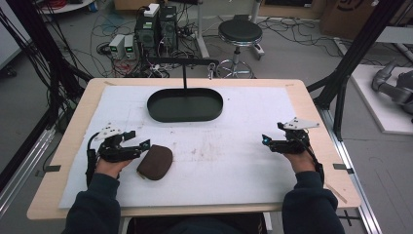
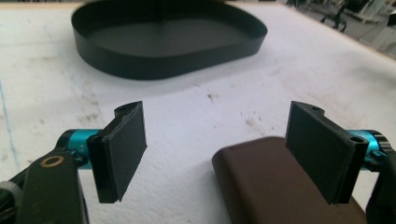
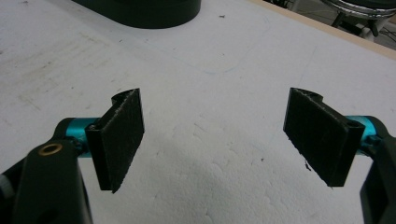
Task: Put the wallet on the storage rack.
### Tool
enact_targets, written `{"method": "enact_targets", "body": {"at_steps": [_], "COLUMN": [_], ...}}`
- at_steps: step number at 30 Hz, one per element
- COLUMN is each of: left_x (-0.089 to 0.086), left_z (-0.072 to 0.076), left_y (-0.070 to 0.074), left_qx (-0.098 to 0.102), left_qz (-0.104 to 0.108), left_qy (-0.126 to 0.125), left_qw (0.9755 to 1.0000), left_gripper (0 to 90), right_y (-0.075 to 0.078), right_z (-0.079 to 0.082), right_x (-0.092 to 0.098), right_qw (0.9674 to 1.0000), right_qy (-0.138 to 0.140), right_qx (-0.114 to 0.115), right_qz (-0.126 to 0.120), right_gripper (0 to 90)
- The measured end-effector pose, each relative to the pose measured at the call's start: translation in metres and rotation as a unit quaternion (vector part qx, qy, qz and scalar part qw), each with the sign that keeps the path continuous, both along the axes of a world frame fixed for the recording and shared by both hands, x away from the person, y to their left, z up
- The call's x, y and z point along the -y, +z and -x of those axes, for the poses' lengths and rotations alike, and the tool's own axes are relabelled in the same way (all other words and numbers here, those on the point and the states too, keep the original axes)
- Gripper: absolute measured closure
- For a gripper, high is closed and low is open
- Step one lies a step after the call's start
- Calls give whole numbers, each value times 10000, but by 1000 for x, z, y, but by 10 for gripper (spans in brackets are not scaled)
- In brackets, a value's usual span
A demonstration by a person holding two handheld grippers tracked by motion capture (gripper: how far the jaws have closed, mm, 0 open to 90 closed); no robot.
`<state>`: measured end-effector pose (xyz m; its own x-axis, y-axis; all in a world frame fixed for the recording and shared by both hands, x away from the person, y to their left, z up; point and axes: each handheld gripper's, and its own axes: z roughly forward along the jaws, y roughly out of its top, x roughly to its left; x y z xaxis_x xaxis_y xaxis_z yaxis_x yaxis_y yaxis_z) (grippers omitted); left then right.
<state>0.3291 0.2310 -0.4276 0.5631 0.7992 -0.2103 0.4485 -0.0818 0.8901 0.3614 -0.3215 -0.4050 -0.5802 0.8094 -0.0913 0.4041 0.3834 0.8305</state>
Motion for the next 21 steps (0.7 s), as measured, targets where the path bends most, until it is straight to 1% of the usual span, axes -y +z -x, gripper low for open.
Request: {"method": "enact_targets", "body": {"at_steps": [3, 5, 7, 8, 9, 10, 11, 14, 15, 16, 18, 19, 20, 21], "left_x": [2, 2, 1, 1, 1, 1, 2, 1, 0, 0, 3, 3, 4, 5], "left_z": [1, 1, 2, 2, 2, 2, 2, 1, 1, 1, 0, 0, 0, 0], "left_y": [-6, -10, -13, -17, -17, -19, -20, -22, -23, -23, -24, -24, -25, -25], "left_qx": [-235, -428, -606, -792, -792, -873, -940, -1097, -1144, -1179, -1305, -1305, -1323, -1364], "left_qz": [-85, -163, -168, -109, -109, -96, -126, 11, 48, 78, 169, 169, 185, 213], "left_qy": [-75, -138, -171, -212, -212, -260, -285, -284, -319, -357, -592, -592, -635, -699], "left_qw": [9997, 9989, 9979, 9966, 9966, 9958, 9951, 9936, 9929, 9924, 9895, 9895, 9890, 9880], "left_gripper": [206, 206, 206, 205, 206, 206, 206, 206, 206, 206, 206, 206, 206, 206], "right_y": [0, -1, -2, -2, -2, -3, -3, -4, -4, -4, -3, -3, -3, -3], "right_z": [0, -2, -3, -3, -3, -3, -3, -4, -5, -5, -5, -5, -5, -5], "right_x": [1, 0, -2, -3, -3, -4, -5, -5, -5, -5, -4, -4, -4, -4], "right_qw": [10000, 10000, 10000, 10000, 10000, 10000, 9999, 9999, 9999, 9999, 9999, 9999, 9999, 9999], "right_qy": [-20, 2, 24, 42, 42, 58, 92, 99, 90, 90, 98, 102, 102, 94], "right_qx": [-5, -15, -33, -47, -47, -41, -36, -63, -67, -67, -65, -55, -55, -61], "right_qz": [-37, -18, 6, 20, 20, 29, 69, 58, 45, 45, 31, 21, 21, 9], "right_gripper": [207, 207, 207, 208, 208, 208, 209, 209, 209, 209, 209, 209, 209, 209]}}
